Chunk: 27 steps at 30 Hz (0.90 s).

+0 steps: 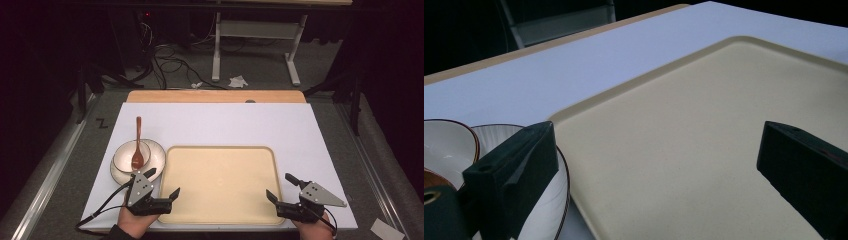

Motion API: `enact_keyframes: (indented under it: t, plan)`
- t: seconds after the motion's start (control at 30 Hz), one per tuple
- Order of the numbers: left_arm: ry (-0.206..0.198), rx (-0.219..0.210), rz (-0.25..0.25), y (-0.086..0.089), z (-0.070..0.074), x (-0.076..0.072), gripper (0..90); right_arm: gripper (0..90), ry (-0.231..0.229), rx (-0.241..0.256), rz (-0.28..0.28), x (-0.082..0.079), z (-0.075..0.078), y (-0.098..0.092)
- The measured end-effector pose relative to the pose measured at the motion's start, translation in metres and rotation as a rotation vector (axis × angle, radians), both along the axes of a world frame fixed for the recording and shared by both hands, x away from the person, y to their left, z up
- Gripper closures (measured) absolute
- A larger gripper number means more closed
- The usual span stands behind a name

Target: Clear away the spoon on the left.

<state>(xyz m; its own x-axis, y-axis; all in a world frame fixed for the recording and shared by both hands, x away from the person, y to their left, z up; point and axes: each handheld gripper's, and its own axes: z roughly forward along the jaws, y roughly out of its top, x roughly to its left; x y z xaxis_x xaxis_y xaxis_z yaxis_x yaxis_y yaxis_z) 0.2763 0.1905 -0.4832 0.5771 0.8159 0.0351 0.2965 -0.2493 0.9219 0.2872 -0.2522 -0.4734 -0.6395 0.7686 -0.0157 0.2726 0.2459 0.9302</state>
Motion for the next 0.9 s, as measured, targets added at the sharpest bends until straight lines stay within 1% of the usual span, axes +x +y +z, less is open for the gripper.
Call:
enact_keyframes:
  t: [0.37, 0.53, 0.57, 0.63, 0.73, 0.83, 0.9]
  plan:
    - [0.005, -0.006, 0.003, 0.003, 0.000, 0.001, 7.7, 16.8, 0.003, 0.001, 0.000, 0.000, 0.000, 0.000]
    - [0.012, -0.020, 0.006, 0.006, 0.002, 0.002, 13.0, 16.9, 0.000, 0.000, -0.001, 0.000, 0.000, 0.000]
    - [0.011, -0.024, 0.008, 0.007, 0.002, 0.002, 15.1, 16.8, 0.000, 0.001, 0.000, 0.000, 0.000, 0.000]
    - [0.013, -0.042, 0.021, 0.011, 0.003, 0.002, 16.2, 16.8, 0.001, 0.000, 0.001, 0.000, 0.000, 0.000]
    - [-0.001, -0.066, 0.046, 0.016, 0.007, 0.002, 16.6, 16.8, 0.000, 0.000, 0.007, 0.000, 0.000, 0.001]
    - [0.016, -0.098, 0.079, 0.026, 0.012, 0.004, 16.8, 16.8, 0.000, -0.001, 0.006, 0.000, 0.000, 0.000]
    - [0.020, -0.096, 0.078, 0.028, 0.013, 0.005, 17.2, 16.8, 0.001, 0.001, 0.006, 0.000, 0.000, 0.000]
